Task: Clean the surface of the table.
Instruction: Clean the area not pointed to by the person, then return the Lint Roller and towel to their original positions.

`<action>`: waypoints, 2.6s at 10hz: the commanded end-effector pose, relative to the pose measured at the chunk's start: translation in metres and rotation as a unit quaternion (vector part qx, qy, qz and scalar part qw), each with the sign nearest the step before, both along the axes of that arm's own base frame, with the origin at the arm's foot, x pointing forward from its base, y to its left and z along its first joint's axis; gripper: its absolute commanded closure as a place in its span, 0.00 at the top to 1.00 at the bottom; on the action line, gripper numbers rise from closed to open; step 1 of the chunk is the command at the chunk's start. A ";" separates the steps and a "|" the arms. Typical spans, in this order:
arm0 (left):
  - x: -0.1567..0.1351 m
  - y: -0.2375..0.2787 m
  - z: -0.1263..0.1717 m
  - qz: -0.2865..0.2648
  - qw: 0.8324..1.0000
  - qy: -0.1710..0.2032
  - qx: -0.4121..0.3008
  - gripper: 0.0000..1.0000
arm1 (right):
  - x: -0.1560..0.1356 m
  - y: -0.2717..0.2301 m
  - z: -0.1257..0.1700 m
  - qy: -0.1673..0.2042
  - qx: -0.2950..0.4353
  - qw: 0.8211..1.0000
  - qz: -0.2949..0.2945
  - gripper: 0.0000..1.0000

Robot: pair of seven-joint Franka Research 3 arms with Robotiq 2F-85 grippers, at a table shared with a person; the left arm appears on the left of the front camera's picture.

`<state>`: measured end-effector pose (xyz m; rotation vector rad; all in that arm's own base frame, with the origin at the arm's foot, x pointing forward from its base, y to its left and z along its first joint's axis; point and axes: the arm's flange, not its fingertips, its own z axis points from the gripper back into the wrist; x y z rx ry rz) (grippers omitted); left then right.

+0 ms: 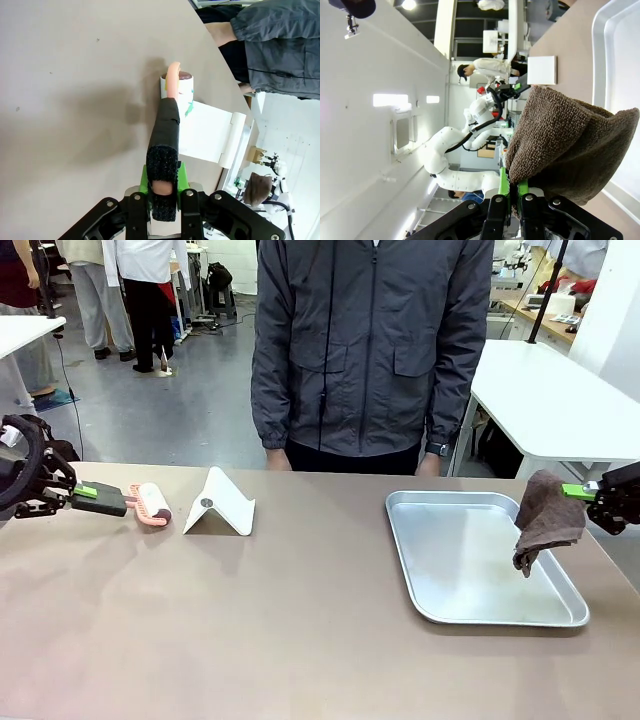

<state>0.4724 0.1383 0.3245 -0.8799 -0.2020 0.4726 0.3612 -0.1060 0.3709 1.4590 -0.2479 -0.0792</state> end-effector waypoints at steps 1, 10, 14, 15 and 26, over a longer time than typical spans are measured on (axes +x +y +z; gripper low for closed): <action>-0.006 -0.001 -0.028 -0.005 0.999 0.019 0.029 0.22 | 0.003 0.000 0.004 -0.007 0.001 1.000 0.004 0.07; -0.134 0.085 0.059 -0.105 0.973 -0.153 -0.137 0.22 | 0.003 0.000 0.004 -0.007 0.001 1.000 0.004 0.07; -0.206 0.130 0.042 -0.185 0.948 -0.165 -0.200 0.22 | 0.003 0.000 0.004 -0.007 0.001 1.000 0.004 0.07; -0.211 0.136 0.034 -0.197 0.944 -0.163 -0.207 0.22 | 0.003 0.000 0.004 -0.007 0.001 1.000 0.004 0.07; -0.218 0.127 0.033 -0.183 0.949 -0.155 -0.205 0.22 | 0.003 0.000 0.004 -0.007 0.001 1.000 0.004 0.07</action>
